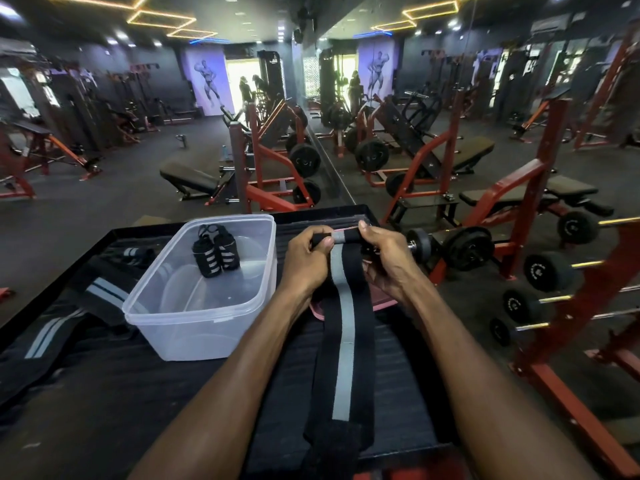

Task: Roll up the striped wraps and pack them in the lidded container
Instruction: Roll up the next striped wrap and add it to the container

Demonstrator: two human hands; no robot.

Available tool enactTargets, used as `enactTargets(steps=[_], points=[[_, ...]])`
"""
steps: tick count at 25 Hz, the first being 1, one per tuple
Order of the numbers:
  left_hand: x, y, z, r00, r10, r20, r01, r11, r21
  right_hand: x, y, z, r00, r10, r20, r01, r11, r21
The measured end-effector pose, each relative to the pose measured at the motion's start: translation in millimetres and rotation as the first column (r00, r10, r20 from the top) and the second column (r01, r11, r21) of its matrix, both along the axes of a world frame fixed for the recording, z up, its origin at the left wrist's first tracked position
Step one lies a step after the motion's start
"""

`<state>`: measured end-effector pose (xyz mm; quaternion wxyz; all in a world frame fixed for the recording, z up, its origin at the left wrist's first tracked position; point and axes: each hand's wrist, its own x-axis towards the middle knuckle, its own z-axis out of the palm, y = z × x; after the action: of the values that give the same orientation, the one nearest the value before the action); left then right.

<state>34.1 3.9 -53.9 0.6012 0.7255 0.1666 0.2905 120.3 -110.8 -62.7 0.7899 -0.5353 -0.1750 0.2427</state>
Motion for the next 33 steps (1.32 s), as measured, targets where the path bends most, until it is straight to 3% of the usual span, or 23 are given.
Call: enactTargets(steps=[4,7,13,17,21,26,29,33], points=[[-2.8,1.4,1.8,0.999,-0.039,0.019,0.039,0.999,-0.027,2.7,-4.5,0.0,0.980,-0.117,0.163,0.117,0.993,0.009],[-2.4,6.7,-1.9,0.999,-0.031,-0.013,0.031,0.999,-0.045,1.1,-5.2,0.0,0.962,-0.104,0.253,0.100,0.995,0.032],[-1.6,6.7,-3.6,0.997,0.047,0.068,-0.048,0.999,0.016,-2.8,-5.3,3.8,0.980,-0.069,0.189,0.086,0.993,-0.082],[-1.1,1.4,-4.5,1.000,-0.003,0.015,0.003,1.000,0.031,-0.1,-4.1,1.1,0.950,-0.150,0.274,0.160,0.987,-0.016],[1.2,3.5,-4.3,0.998,0.018,-0.061,-0.014,0.997,0.077,2.4,-3.1,-3.8,0.926,-0.097,0.365,0.100,0.995,0.009],[-2.4,2.8,-1.4,0.997,0.070,0.020,-0.072,0.991,0.113,1.3,-0.3,-2.7,0.960,-0.086,0.266,0.097,0.995,-0.026],[-2.0,0.3,-1.2,0.997,0.061,0.046,-0.065,0.994,0.085,2.5,2.3,-3.2,0.940,-0.170,0.297,0.182,0.983,-0.013],[0.1,-3.3,-1.3,0.999,0.012,-0.049,-0.008,0.996,0.089,5.9,5.2,-5.9,0.935,-0.224,0.274,0.225,0.974,0.030]])
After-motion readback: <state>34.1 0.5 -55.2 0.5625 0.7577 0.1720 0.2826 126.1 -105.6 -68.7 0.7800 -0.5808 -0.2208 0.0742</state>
